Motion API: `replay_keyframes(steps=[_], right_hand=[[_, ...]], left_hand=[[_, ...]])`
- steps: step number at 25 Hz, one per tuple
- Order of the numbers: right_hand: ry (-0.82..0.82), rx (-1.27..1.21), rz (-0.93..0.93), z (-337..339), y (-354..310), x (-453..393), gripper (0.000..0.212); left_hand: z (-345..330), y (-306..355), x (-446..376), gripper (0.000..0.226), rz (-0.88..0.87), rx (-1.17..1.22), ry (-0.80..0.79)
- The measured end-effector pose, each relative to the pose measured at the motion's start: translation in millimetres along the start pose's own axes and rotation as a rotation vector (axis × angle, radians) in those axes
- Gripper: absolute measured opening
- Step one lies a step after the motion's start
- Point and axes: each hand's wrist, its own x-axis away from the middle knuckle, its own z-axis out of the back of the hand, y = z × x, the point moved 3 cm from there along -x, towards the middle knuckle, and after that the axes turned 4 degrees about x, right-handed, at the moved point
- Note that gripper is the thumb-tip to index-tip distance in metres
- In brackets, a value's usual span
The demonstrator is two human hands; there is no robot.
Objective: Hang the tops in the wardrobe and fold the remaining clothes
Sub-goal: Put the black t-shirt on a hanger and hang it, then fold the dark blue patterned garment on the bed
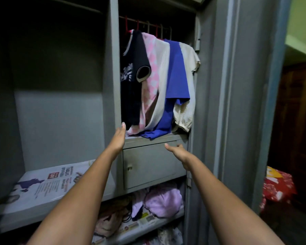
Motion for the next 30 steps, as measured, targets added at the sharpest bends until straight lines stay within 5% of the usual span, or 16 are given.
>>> replay_keyframes(steps=[16, 30], right_hand=[[0.188, -0.150, 0.010, 150.8, 56.5, 208.6, 0.072], [0.792, -0.031, -0.380, 337.0, 168.2, 512.8, 0.079]], left_hand=[[-181.8, 77.4, 165.2, 0.070, 0.020, 0.105, -0.406], [-351.6, 169.0, 391.5, 0.073, -0.039, 0.239, -0.979]])
